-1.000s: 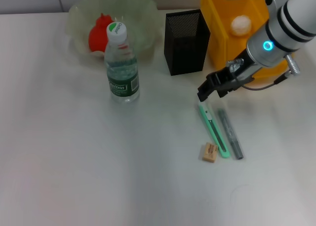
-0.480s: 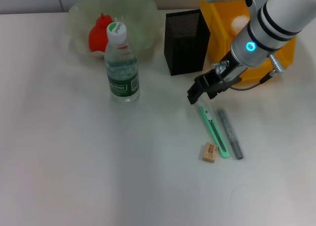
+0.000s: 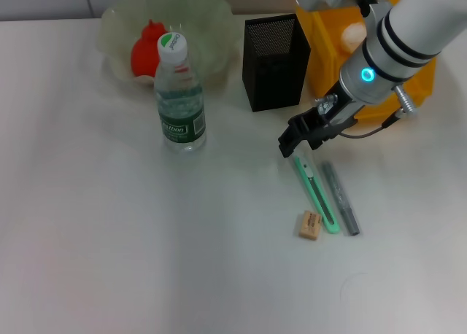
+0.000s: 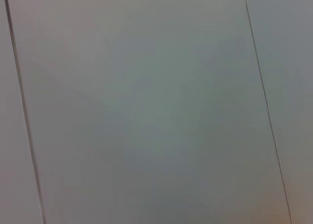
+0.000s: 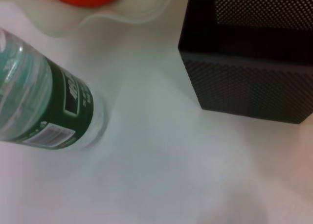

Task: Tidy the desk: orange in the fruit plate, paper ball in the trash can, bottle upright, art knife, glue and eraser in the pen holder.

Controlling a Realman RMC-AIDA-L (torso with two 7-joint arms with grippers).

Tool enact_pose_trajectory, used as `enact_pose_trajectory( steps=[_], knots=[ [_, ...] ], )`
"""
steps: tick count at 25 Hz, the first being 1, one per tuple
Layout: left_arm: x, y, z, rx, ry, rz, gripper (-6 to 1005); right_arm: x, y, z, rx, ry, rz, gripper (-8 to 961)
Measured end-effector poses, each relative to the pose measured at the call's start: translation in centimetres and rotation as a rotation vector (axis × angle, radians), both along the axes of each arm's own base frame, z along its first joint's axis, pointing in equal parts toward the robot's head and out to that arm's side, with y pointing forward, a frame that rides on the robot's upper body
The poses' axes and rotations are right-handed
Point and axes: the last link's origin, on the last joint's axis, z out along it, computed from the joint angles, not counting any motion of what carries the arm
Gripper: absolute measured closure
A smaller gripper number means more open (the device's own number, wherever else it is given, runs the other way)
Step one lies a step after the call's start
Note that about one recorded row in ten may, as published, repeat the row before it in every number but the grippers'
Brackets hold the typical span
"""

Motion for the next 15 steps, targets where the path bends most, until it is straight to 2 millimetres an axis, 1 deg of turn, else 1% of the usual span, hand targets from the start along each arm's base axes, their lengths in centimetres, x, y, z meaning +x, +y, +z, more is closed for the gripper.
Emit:
enact_pose_trajectory(
  steps=[10, 15],
  knots=[
    [-0.28, -0.12, 0.10, 0.008, 0.003, 0.000, 222, 0.46, 0.05, -0.39, 0.008, -0.009, -0.002, 400],
    [-0.39, -0.14, 0.32, 0.015, 0.000, 0.004, 222, 0.38, 0.08, -0.65, 0.008, -0.019, 0.014, 401]
  ],
)
